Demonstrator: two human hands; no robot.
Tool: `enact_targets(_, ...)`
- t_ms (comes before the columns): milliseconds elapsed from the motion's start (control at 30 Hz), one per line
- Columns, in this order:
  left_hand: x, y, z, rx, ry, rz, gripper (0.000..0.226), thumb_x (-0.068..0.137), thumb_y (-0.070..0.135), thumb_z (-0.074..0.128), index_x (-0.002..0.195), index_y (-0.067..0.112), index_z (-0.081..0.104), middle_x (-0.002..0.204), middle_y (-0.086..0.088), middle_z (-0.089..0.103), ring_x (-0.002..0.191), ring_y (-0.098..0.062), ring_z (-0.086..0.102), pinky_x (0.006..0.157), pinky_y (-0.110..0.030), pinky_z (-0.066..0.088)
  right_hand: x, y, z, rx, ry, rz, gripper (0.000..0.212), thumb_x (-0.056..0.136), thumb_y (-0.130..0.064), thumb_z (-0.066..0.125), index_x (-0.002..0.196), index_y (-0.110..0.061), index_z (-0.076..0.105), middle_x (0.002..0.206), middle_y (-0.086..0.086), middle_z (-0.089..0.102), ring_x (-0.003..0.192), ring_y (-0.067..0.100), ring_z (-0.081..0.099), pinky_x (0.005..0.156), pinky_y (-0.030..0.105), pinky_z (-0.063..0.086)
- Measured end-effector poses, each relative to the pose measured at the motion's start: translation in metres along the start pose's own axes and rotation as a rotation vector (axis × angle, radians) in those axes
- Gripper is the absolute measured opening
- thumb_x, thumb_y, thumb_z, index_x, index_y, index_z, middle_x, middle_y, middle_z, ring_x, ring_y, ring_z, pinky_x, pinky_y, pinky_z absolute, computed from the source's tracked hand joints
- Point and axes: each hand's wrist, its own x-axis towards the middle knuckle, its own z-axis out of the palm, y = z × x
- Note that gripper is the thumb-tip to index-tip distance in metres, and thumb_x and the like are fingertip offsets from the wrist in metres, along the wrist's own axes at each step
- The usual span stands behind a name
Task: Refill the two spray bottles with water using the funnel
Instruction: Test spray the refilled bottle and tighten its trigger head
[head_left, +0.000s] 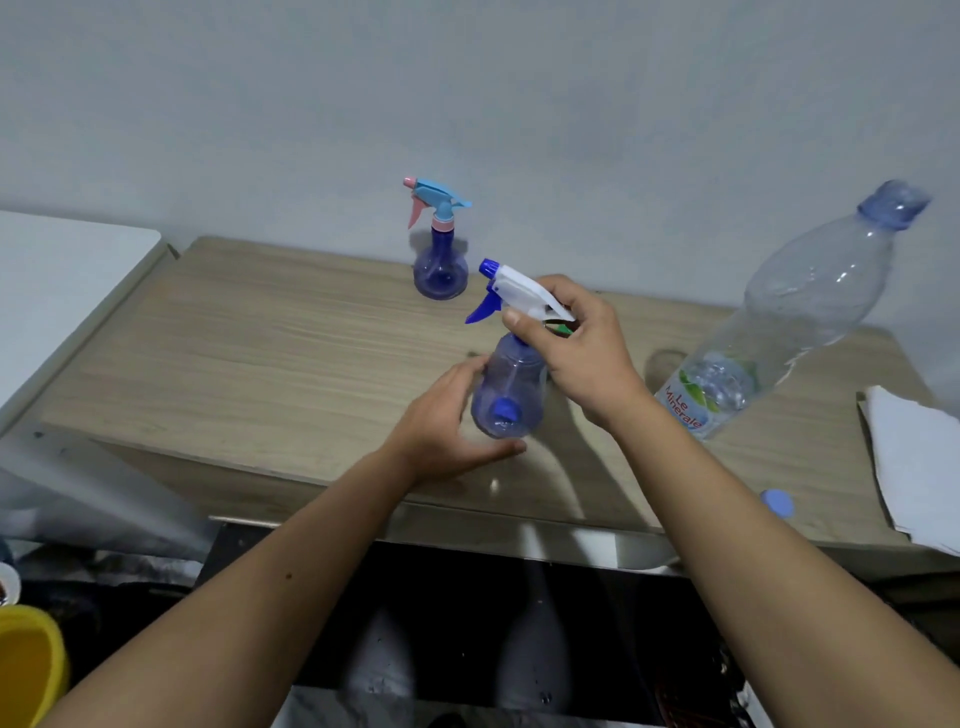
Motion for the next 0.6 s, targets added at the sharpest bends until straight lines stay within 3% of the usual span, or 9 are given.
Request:
enact_targets(200,0.019,-0.004,0.014,-0.149,0.098,-0.038,0.09,0.078,0.054,0.09,0.152,0.027,0.048,0.145,0.01,0.062,0.131,-0.011,0.063,0.107,-0.047,0.055,0.011,0.006,-0.01,0.003,-0.081,0.013,0.023,0.092,-0.01,0.08,0.115,-0.01,0.075,0.088,-0.01,0.071,0.079,0.003,0.063,0.075,0.018,0.051)
enact_targets(400,0.017,-0.008,0.03,-0.158,0.164,-0.003,0.08,0.078,0.039,0.096,0.144,0.016,0.057,0.13,0.004,0.07,0.117,-0.014,0.069,0.099,-0.044,0.059,0.011,0.017,-0.015,0.026,-0.118,0.04,0.03,0.088,-0.006,0.084,0.116,-0.01,0.076,0.089,-0.008,0.073,0.08,0.005,0.066,0.076,0.021,0.053)
enact_targets(600,0.02,-0.008,0.029,-0.174,0.137,0.012,0.077,0.081,0.032,0.095,0.145,0.015,0.056,0.131,0.003,0.069,0.118,-0.015,0.069,0.099,-0.039,0.06,0.007,0.03,-0.019,-0.009,-0.022,0.078,0.039,0.074,-0.009,0.095,0.105,-0.011,0.071,0.105,0.015,0.074,0.084,0.018,0.073,0.079,0.033,0.062)
